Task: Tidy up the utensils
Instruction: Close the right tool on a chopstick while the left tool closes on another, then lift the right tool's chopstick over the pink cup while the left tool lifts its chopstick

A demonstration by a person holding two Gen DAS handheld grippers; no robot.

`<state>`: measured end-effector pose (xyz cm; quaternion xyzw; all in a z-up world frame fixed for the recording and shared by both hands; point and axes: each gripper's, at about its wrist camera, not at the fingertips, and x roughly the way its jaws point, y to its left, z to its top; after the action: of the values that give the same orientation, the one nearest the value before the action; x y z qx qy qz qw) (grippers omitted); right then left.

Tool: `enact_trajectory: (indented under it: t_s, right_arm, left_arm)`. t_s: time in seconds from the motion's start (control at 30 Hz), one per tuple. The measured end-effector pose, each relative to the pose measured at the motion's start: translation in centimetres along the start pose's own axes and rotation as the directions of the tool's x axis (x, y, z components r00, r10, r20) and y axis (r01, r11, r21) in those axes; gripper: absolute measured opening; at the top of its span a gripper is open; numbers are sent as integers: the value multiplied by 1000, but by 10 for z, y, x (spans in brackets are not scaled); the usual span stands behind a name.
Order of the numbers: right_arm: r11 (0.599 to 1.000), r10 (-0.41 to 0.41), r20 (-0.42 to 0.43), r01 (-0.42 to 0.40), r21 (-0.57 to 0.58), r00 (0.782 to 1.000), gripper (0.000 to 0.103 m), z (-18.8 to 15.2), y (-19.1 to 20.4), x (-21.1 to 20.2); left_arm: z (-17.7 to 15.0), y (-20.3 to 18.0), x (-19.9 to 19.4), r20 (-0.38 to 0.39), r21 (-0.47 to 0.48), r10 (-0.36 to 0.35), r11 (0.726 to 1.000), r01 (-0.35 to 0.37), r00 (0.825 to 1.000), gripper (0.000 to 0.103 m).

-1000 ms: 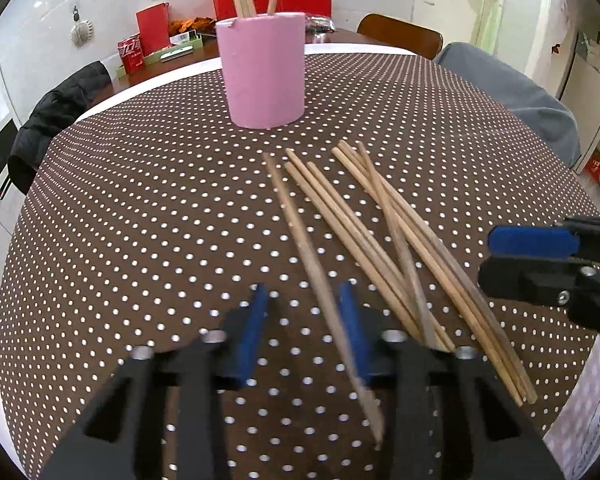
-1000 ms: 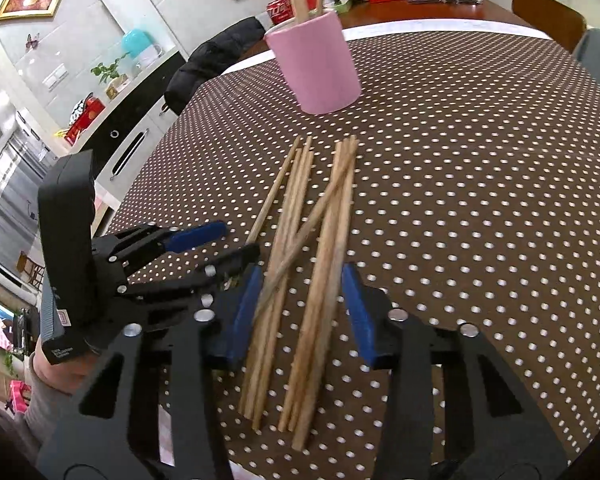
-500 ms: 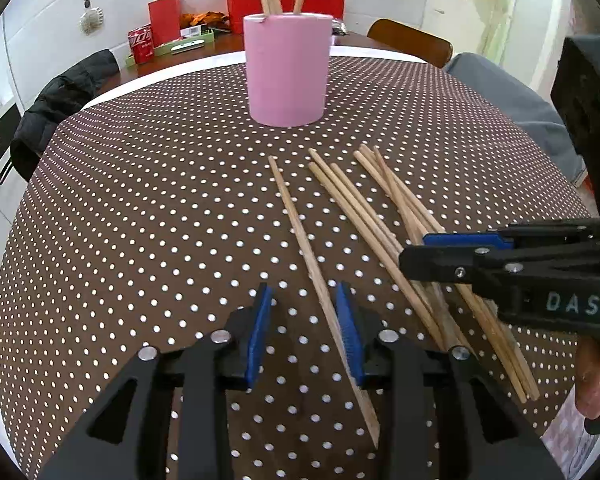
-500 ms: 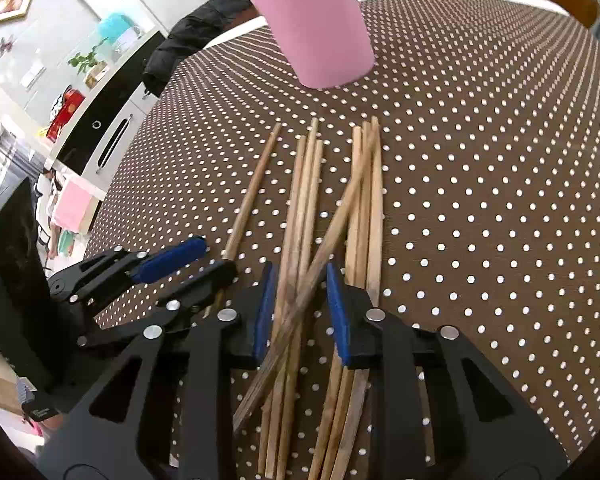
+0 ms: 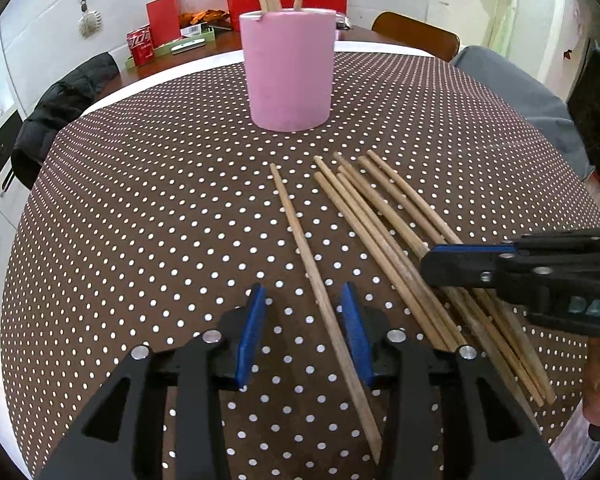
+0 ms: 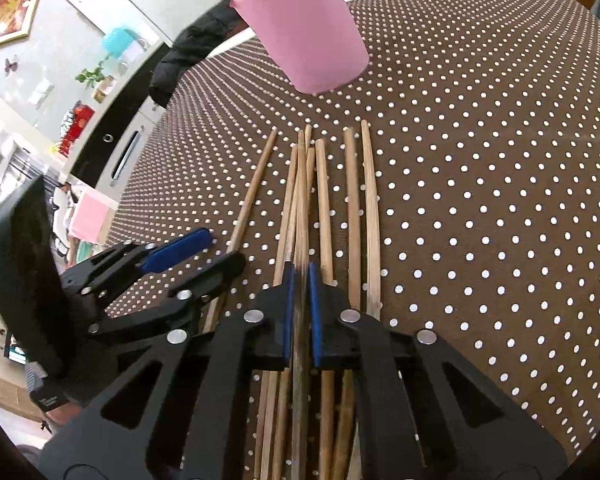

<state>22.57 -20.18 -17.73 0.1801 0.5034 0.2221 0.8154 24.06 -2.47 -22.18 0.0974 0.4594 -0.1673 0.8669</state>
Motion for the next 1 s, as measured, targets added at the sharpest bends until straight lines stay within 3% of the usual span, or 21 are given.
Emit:
enact_trajectory:
  t_s: [0.13, 0.3, 0.4, 0.5, 0.7, 0.77, 0.87, 1.0]
  right_arm:
    - [1000, -15, 34, 15, -3, 999, 7, -3, -16, -26]
    - [992, -126, 40, 126, -18, 991, 7, 3, -42, -42]
    - [974, -216, -13, 215, -69, 976, 8, 8, -49, -29]
    - [963, -254, -30, 250, -99, 967, 8, 9, -45, -28]
    - [910, -371, -28, 358, -207, 928, 8, 3, -18, -20]
    - [908, -377, -30, 363, -210, 926, 8, 4, -10, -15]
    - [912, -373, -45, 357, -200, 927, 8, 12, -8, -9]
    - [905, -372, -41, 352, -241, 927, 8, 26, -3, 3]
  left_arm:
    - [2, -4, 2, -3, 5, 3, 1000, -3, 1000, 39]
    - [6, -7, 4, -6, 8, 18, 1000, -18, 1000, 39]
    - [10, -8, 6, -10, 15, 25, 1000, -24, 1000, 39]
    - [10, -10, 7, -17, 24, 28, 999, -27, 999, 40]
    - [11, -10, 6, -48, 42, 20, 999, -18, 999, 40]
    - [13, -9, 7, -55, 36, -5, 999, 7, 998, 32]
    - [19, -7, 10, -62, 36, -21, 999, 23, 998, 12]
    - [22, -7, 13, -62, 37, -40, 998, 42, 997, 8]
